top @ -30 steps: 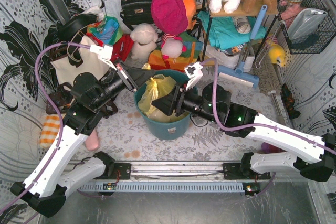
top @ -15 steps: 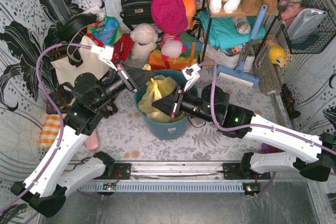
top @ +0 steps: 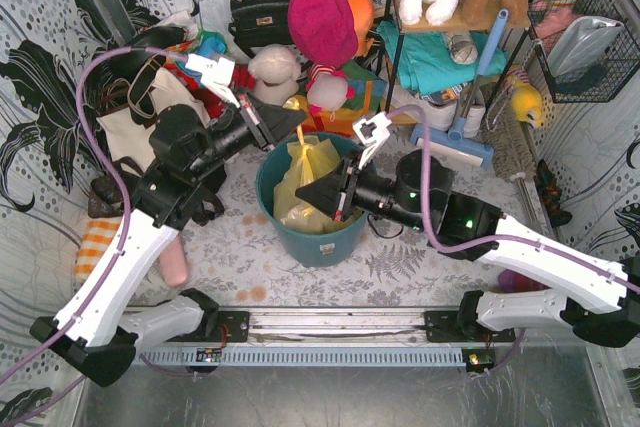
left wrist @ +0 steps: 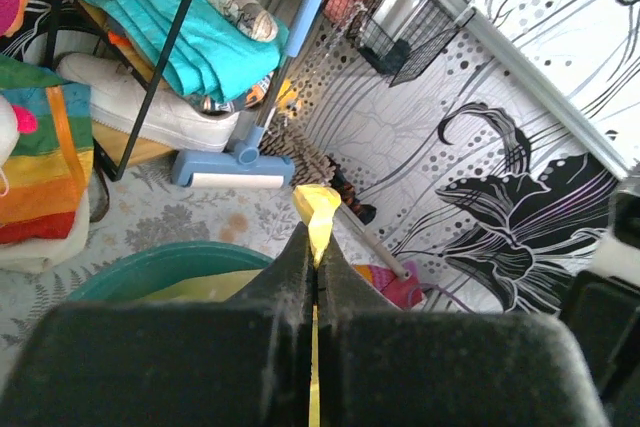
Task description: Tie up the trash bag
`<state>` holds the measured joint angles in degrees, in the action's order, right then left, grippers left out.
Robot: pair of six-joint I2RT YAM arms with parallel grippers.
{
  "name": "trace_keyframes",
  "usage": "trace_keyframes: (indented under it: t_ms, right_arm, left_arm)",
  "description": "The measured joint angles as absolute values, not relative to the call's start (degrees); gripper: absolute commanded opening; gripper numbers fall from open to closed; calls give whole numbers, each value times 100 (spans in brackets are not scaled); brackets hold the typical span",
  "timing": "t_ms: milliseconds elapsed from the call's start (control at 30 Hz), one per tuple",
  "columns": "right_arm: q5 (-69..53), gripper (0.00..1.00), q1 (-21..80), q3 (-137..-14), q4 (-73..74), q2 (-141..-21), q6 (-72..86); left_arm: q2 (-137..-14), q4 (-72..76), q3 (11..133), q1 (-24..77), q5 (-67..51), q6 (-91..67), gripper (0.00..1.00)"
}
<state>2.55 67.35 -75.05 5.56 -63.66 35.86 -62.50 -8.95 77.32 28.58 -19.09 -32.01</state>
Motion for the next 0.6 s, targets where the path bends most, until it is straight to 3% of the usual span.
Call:
trace_keyframes:
  t_ms: [433, 600]
  right_arm:
    - [-427, 0, 6731, -5929, 1050, -5695, 3913]
    - [-650, 0, 6731, -5859, 1164, -5640, 4029]
  left_arm:
    - [-6654, -1170, 6565, 2646, -1216, -2611, 0]
    - [-6973, -1415, 6488, 2576, -873, -2453, 0]
